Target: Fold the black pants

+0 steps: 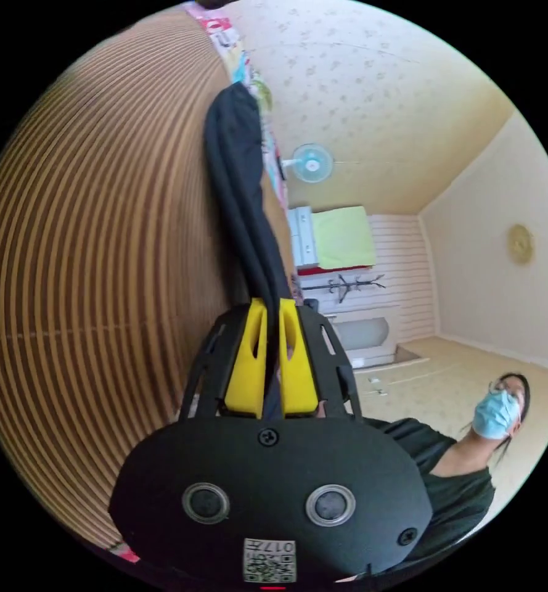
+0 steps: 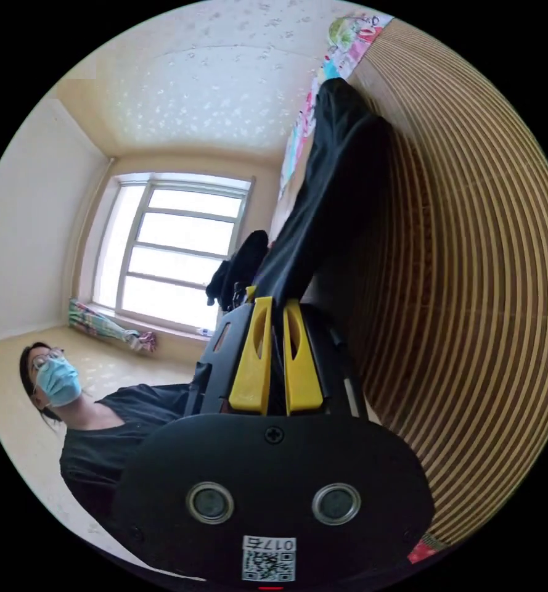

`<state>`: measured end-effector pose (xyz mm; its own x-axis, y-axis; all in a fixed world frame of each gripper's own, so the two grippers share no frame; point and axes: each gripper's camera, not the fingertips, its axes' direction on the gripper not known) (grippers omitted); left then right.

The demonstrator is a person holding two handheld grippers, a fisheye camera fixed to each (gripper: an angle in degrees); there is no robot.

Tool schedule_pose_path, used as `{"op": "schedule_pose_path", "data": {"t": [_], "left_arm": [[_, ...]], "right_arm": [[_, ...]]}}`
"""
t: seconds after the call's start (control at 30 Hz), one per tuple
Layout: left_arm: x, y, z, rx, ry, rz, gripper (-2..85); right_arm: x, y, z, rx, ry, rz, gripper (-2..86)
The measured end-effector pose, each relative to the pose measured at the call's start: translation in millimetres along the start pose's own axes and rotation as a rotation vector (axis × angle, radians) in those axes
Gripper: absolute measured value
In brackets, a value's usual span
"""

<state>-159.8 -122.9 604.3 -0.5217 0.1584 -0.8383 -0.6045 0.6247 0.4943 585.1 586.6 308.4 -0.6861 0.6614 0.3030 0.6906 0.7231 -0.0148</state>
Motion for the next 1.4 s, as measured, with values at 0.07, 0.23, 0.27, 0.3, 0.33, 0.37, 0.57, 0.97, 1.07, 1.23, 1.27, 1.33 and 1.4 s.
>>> {"op": "schedule_pose_path", "data": {"t": [0.07, 0.23, 0.27, 0.3, 0.33, 0.37, 0.57, 0.97, 1.07, 1.23, 1.27, 1.33, 1.4], "left_arm": [[34.3, 18.6, -7.7, -0.005, 0.037, 0.098, 3.4], [162.3, 86.0, -31.9, 0.020, 0.104, 0.397, 3.4], [178.3, 92.5, -34.7, 0.028, 0.108, 0.431, 3.4], [210.5, 103.9, -40.4, 0.044, 0.122, 0.498, 3.4], [242.5, 113.3, -45.6, 0.057, 0.138, 0.566, 3.4], [258.7, 117.5, -48.0, 0.064, 0.147, 0.600, 3.4], [384.3, 128.9, -57.9, 0.119, 0.224, 0.815, 3.3], [340.3, -36.5, -0.4, 0.159, -0.051, 0.527, 3.4], [306.5, -71.8, 9.2, 0.170, -0.089, 0.516, 3.6], [200.4, -47.1, 36.3, 0.068, -0.254, 0.465, 3.9], [184.6, -36.9, 39.5, 0.055, -0.262, 0.448, 4.0], [123.7, 17.8, 53.2, -0.004, -0.246, 0.400, 4.0], [83.7, 65.7, 60.9, -0.033, -0.214, 0.344, 4.0]], "right_arm": [[-43.5, 31.7, -14.8, 0.016, -0.093, -0.103, 2.1], [-160.5, 96.4, -42.7, 0.054, -0.179, -0.341, 1.5], [-195.8, 108.9, -48.9, 0.060, -0.178, -0.418, 1.5], [-213.9, 114.7, -52.1, 0.064, -0.177, -0.458, 1.4], [-250.3, 124.9, -58.3, 0.068, -0.177, -0.538, 1.4], [-286.9, 134.5, -64.7, 0.077, -0.173, -0.619, 1.4], [-421.1, 161.5, -86.8, 0.184, -0.175, -0.877, 1.3], [-369.2, -4.5, -52.2, 0.304, 0.224, -0.498, 1.2], [-338.4, -36.1, -29.9, 0.295, 0.287, -0.493, 1.2], [-255.7, -10.5, 16.9, 0.178, 0.386, -0.414, 1.3], [-228.2, 10.7, 28.0, 0.144, 0.394, -0.396, 1.5], [-186.4, 52.6, 40.3, 0.120, 0.385, -0.366, 1.8], [-146.3, 101.5, 47.1, 0.110, 0.327, -0.323, 2.4]]}}
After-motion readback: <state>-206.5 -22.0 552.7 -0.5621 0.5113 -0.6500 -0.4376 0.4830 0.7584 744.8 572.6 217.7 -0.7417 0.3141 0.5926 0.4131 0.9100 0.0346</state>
